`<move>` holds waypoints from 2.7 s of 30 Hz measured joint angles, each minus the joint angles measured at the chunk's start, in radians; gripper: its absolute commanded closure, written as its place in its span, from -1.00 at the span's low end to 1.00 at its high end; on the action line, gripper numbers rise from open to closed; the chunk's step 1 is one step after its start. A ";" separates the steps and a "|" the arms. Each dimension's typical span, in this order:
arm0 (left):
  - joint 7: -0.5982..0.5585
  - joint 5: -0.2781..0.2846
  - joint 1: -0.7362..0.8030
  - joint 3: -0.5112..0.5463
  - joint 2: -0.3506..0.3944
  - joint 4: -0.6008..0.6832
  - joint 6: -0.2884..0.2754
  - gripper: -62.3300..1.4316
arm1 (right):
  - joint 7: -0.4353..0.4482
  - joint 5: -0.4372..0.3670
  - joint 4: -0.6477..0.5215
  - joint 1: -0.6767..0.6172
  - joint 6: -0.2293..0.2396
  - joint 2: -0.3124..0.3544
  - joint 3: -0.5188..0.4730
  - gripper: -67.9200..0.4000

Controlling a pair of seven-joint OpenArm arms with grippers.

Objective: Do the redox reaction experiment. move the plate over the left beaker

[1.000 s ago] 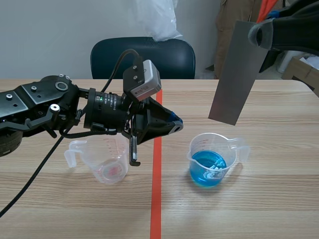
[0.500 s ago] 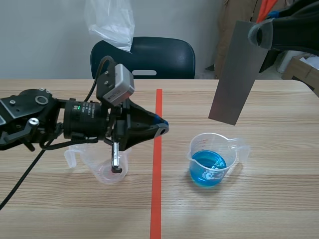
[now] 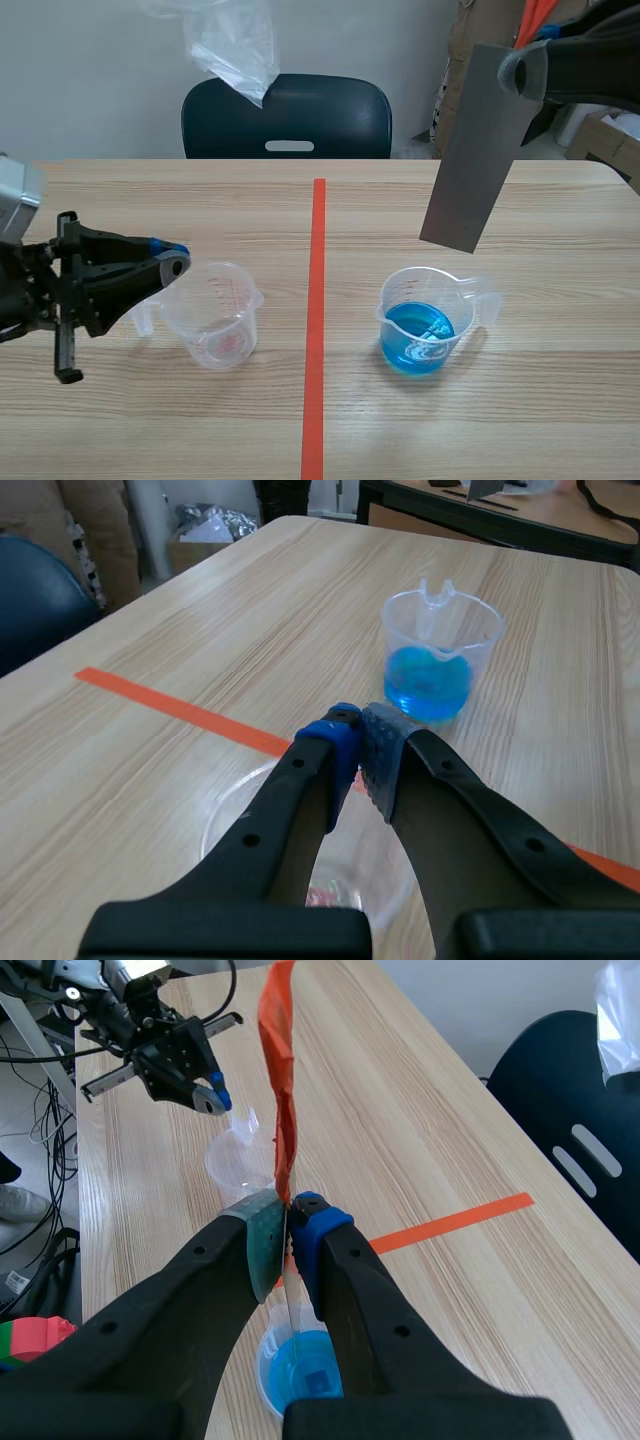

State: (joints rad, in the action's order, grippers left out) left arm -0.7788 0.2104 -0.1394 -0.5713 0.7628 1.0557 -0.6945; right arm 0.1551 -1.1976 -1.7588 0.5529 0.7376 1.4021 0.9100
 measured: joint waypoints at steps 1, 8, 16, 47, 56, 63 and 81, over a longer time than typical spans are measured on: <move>-0.021 0.000 0.029 0.017 0.009 0.000 0.000 0.87 | 0.000 0.000 0.000 0.000 0.000 0.000 0.000 0.98; -0.109 -0.004 0.235 0.168 0.029 0.000 0.001 0.80 | 0.000 0.000 0.000 0.000 0.000 0.000 0.000 0.97; -0.161 -0.026 0.452 0.298 -0.005 0.000 0.105 0.31 | 0.000 0.000 0.000 0.000 -0.015 -0.003 0.000 0.98; -0.391 -0.341 0.754 0.665 -0.605 0.000 0.425 -0.64 | -0.351 0.015 0.000 0.114 -0.150 -0.407 0.000 0.98; -0.432 -0.368 0.755 0.749 -0.663 -0.002 0.425 -0.64 | -0.476 0.082 0.001 0.113 -0.198 -0.591 0.000 0.98; -0.449 -0.378 0.734 0.755 -0.668 -0.013 0.413 -0.64 | -0.549 0.109 0.011 0.114 -0.225 -0.717 0.000 0.98; -0.344 -0.378 0.727 0.755 -0.663 -0.018 0.413 -0.64 | -0.629 0.245 0.180 0.114 -0.226 -0.987 0.000 0.98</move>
State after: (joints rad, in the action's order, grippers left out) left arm -1.1229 -0.1677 0.5877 0.1837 0.1001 1.0382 -0.2813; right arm -0.4740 -0.9524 -1.5784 0.6666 0.5117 0.4152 0.9100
